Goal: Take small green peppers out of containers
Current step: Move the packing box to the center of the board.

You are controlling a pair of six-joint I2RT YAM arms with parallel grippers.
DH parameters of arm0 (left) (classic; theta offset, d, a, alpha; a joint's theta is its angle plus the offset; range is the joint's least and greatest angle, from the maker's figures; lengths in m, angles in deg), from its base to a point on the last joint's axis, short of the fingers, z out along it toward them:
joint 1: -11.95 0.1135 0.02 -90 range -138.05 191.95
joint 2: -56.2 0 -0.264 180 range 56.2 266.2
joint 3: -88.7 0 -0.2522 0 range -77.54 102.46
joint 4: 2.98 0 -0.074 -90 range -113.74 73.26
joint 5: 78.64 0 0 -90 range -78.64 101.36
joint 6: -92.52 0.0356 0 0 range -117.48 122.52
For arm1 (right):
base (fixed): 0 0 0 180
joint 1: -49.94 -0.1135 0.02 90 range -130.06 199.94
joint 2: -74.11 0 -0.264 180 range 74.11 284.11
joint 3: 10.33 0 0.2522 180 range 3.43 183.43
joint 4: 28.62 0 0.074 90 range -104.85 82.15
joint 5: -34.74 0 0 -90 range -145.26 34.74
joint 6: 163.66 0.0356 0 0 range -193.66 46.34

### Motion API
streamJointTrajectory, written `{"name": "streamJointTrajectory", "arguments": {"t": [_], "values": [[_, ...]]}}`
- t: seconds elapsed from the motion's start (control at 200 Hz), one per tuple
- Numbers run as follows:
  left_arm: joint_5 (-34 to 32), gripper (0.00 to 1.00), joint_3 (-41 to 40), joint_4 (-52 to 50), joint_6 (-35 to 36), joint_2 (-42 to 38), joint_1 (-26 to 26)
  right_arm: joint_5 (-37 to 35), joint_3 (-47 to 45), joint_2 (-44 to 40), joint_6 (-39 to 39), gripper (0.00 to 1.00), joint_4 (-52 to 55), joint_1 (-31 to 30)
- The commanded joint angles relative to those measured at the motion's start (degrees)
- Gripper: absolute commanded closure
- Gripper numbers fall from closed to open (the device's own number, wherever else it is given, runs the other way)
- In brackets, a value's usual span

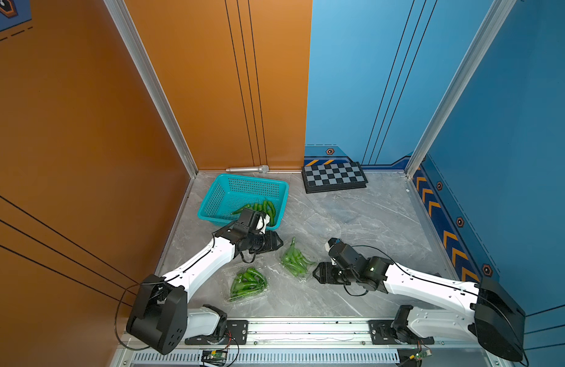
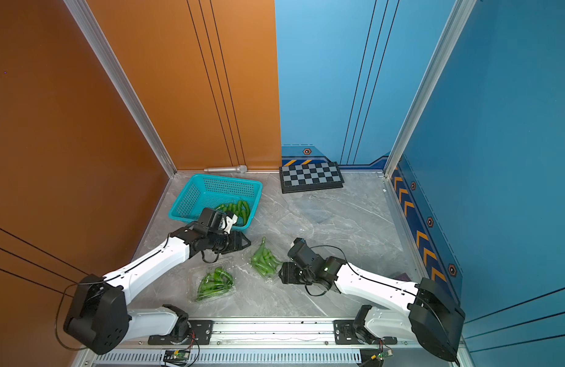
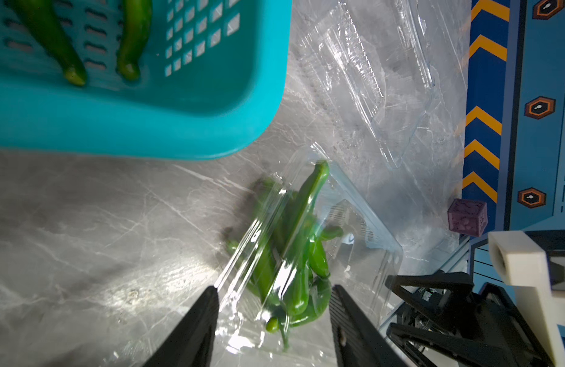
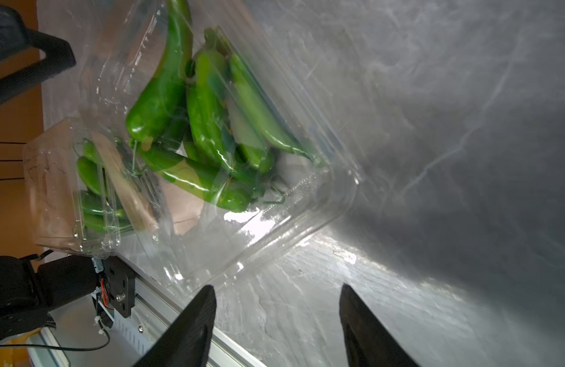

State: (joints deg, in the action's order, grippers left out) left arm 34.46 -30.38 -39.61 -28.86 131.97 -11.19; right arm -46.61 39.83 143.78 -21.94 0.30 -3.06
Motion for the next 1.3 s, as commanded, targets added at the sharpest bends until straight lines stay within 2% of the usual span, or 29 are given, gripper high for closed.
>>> {"name": "streamJointTrajectory", "arguments": {"t": [0.0, 0.13, 0.285, 0.586, 0.796, 1.041, 1.156, 1.296], "values": [[1.9, 0.42, -0.4, 1.9, 0.1, 2.2, -1.1, 1.6, -1.8, 2.1, 1.8, 0.36, -6.5, 1.3], [1.5, 0.43, -0.4, 3.0, -0.5, 3.1, -1.9, 4.7, -4.4, 4.2, 3.8, 0.36, -13.1, 3.6], [1.7, 0.43, -0.3, 3.7, -0.6, 4.5, -2.0, 5.0, -5.4, 4.2, 3.9, 0.36, -17.0, 4.6], [2.8, 0.43, 2.5, 9.3, -3.1, 9.9, -4.7, 5.8, -6.7, 0.3, 2.9, 0.36, -13.9, 11.0], [3.8, 0.43, 12.3, 10.6, -2.5, 19.0, -7.3, 8.7, -6.8, -0.7, -0.2, 0.36, -12.1, 19.4], [7.5, 0.43, 26.6, 10.5, -1.7, 31.5, -8.1, 13.6, -3.7, 4.4, -4.9, 0.36, -12.1, 28.4], [7.1, 0.43, 29.6, 10.4, -1.6, 33.3, -7.9, 15.4, -1.6, 6.9, -5.8, 0.36, -11.6, 31.5], [5.6, 0.42, 29.4, 8.5, -0.2, 31.8, -6.3, 15.7, -0.6, 6.9, -7.3, 0.34, -10.7, 32.1]]}}
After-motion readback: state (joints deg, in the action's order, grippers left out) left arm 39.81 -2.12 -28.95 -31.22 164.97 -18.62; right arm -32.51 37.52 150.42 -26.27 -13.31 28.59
